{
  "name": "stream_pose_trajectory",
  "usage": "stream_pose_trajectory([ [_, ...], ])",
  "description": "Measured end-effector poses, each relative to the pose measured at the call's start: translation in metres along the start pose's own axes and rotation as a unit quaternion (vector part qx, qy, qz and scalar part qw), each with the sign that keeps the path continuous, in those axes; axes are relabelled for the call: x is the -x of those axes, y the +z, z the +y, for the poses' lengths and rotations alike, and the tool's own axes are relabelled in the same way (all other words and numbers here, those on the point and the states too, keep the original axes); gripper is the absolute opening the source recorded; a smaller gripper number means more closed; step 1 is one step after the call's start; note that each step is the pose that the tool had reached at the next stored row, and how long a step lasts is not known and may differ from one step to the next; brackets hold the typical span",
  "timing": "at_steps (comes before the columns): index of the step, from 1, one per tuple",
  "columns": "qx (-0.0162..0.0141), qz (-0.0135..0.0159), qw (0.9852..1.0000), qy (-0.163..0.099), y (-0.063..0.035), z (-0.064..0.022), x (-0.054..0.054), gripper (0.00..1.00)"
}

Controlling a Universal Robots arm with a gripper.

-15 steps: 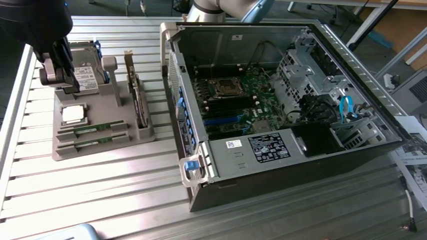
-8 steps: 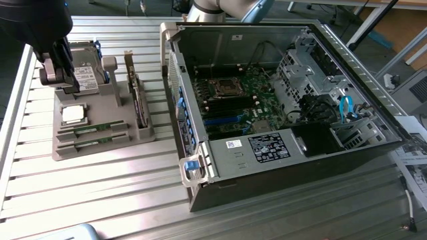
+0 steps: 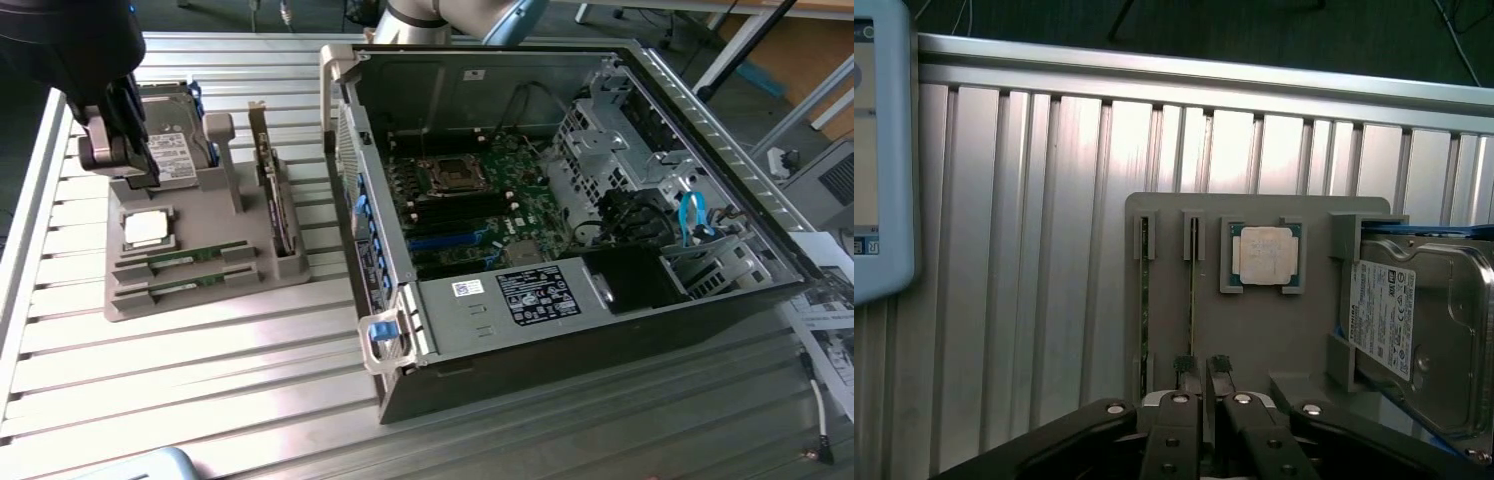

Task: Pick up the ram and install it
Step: 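Pick up the ram and move it above insertion slot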

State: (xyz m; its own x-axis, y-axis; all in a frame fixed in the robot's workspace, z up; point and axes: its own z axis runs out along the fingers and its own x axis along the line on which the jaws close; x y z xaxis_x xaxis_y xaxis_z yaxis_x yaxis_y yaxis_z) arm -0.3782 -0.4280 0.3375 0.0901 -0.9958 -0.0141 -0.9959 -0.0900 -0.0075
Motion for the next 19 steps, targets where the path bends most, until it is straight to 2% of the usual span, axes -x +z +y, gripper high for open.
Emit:
stream_pose_trajectory([
  [2, -0.0001, 0.0000, 1.0000, 0.000, 0.0000, 0.0000, 0.0000, 0.18],
  [3, -0.0001, 0.0000, 1.0000, 0.000, 0.0000, 0.0000, 0.0000, 0.25],
  [19, 0.0001, 0.0000, 1.0000, 0.000, 0.0000, 0.0001, -0.0018, 0.25],
])
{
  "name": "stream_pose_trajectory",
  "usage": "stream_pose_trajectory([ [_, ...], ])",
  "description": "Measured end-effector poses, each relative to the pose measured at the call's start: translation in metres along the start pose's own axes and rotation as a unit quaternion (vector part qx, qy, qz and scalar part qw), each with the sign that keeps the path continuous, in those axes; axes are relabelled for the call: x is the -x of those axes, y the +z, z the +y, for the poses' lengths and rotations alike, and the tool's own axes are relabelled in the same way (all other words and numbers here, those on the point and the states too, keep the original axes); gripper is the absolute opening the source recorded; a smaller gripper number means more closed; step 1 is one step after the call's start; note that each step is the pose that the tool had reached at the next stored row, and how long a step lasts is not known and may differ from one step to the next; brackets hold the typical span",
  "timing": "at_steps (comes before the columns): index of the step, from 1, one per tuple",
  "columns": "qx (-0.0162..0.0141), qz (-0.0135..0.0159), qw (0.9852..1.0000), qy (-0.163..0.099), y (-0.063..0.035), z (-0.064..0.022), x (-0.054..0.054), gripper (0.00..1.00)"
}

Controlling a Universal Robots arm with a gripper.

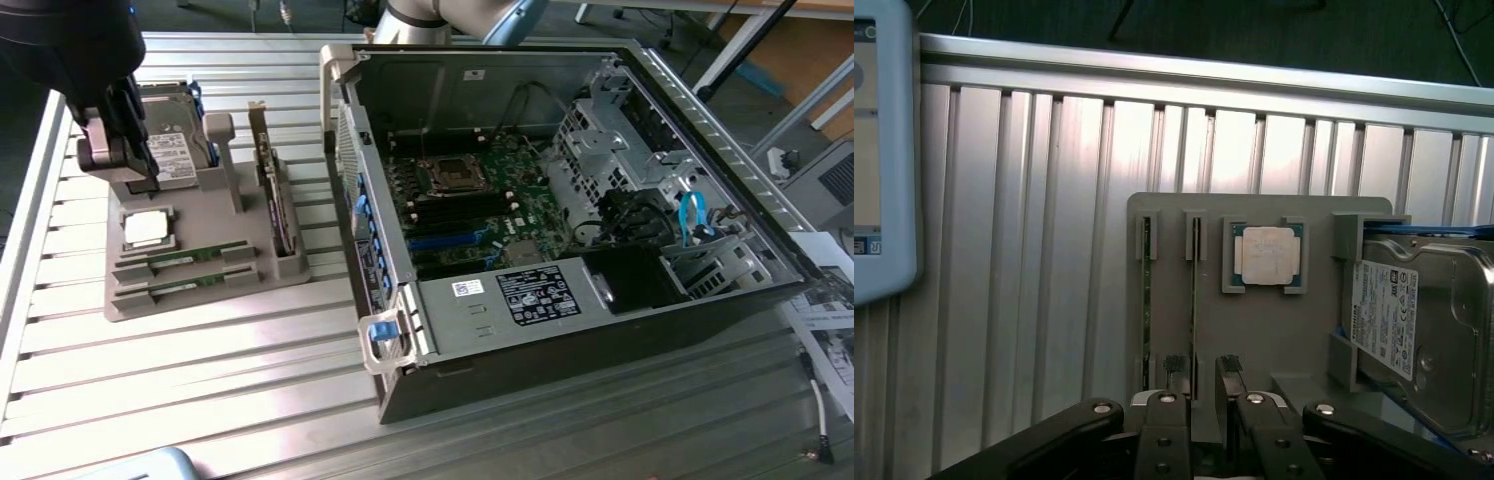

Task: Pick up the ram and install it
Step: 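Pick up the ram and move it above insertion slot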

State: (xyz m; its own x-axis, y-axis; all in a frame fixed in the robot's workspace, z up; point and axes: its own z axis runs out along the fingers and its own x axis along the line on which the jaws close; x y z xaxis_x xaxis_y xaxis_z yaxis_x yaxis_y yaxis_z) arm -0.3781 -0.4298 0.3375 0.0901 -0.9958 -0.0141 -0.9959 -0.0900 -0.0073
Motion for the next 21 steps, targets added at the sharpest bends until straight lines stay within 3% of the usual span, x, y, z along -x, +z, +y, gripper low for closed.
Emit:
stream_pose_trajectory([
  [7, -0.0001, 0.0000, 1.0000, 0.000, 0.0007, 0.0000, 0.000, 0.25],
  [21, 0.0000, 0.0000, 1.0000, 0.000, 0.0113, 0.0002, -0.001, 0.25],
])
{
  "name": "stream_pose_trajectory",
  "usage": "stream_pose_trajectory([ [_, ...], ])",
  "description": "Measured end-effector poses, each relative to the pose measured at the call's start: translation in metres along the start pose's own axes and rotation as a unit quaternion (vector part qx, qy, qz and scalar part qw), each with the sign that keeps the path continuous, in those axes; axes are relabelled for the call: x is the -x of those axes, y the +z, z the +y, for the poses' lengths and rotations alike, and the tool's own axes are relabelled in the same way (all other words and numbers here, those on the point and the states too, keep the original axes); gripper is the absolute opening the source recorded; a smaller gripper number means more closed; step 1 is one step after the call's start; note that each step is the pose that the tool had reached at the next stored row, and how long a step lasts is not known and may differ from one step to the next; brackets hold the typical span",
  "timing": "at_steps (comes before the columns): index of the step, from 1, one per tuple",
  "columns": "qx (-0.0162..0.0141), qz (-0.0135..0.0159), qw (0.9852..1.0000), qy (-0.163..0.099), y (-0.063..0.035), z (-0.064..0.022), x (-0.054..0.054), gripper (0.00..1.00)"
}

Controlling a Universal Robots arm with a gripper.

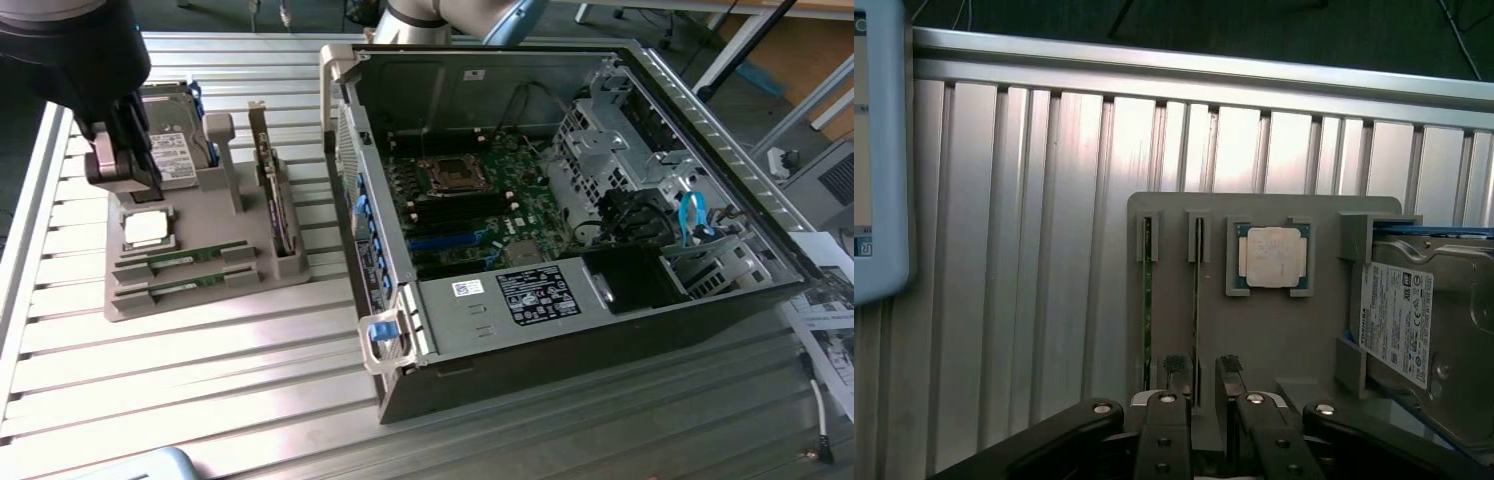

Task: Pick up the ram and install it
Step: 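Pick up the ram and move it above insertion slot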

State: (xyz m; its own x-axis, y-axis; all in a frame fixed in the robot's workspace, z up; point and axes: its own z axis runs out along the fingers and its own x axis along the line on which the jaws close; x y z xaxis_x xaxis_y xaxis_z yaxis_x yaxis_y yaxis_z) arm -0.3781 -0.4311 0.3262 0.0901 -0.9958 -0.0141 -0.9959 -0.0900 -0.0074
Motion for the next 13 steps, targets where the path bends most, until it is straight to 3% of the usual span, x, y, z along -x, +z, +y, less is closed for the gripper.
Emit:
stream_pose_trajectory([
  [13, 0.0000, 0.0000, 1.0000, 0.000, 0.0082, 0.0002, -0.0017, 0.25],
])
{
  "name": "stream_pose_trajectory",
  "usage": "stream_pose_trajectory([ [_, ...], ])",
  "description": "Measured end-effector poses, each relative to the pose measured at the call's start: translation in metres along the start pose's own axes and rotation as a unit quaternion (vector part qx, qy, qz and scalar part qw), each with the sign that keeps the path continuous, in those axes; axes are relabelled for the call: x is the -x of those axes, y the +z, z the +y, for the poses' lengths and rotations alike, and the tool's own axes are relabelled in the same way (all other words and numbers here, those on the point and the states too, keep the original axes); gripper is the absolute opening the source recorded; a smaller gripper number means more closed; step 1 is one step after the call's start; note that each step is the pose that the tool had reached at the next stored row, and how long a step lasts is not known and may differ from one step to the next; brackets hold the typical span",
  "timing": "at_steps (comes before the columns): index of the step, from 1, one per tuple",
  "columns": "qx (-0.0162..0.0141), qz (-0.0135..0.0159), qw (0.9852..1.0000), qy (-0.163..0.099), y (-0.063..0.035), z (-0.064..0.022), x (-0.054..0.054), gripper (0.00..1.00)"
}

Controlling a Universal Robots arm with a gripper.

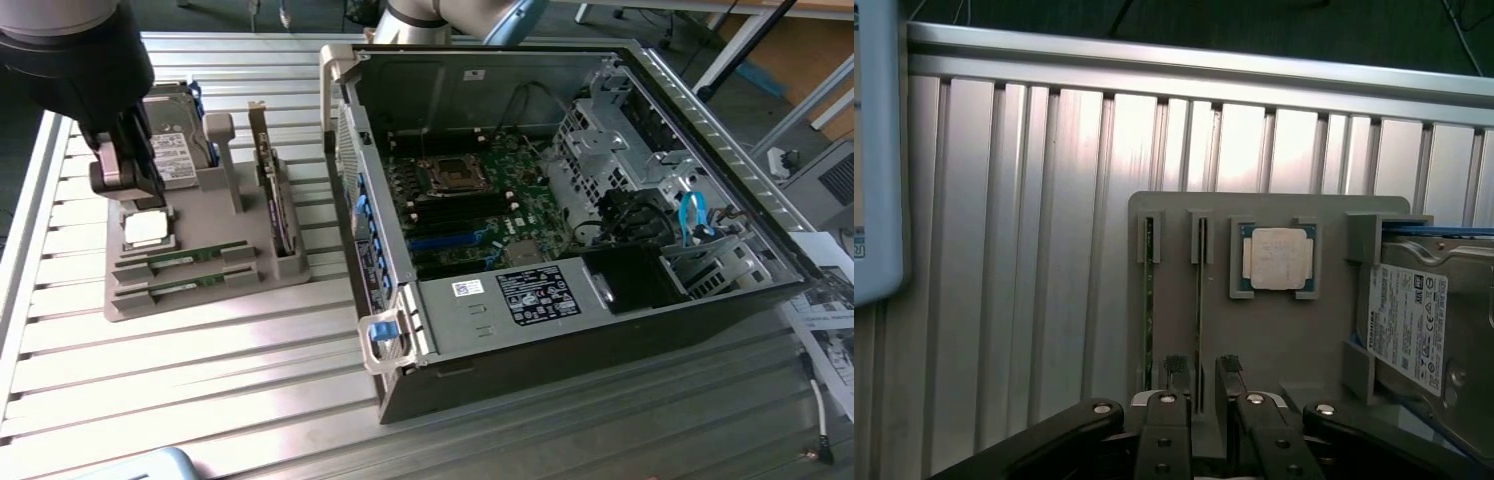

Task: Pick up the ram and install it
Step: 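Pick up the ram and move it above insertion slot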

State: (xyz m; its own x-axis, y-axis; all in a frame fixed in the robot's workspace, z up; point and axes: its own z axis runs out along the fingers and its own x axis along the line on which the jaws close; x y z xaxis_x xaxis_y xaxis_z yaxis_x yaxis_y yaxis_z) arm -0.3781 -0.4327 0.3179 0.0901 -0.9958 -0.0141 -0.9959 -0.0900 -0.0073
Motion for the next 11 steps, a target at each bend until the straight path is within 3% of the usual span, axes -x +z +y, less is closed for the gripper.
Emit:
stream_pose_trajectory([
  [11, 0.0000, 0.0000, 1.0000, 0.000, 0.0070, 0.0002, -0.0016, 0.25],
])
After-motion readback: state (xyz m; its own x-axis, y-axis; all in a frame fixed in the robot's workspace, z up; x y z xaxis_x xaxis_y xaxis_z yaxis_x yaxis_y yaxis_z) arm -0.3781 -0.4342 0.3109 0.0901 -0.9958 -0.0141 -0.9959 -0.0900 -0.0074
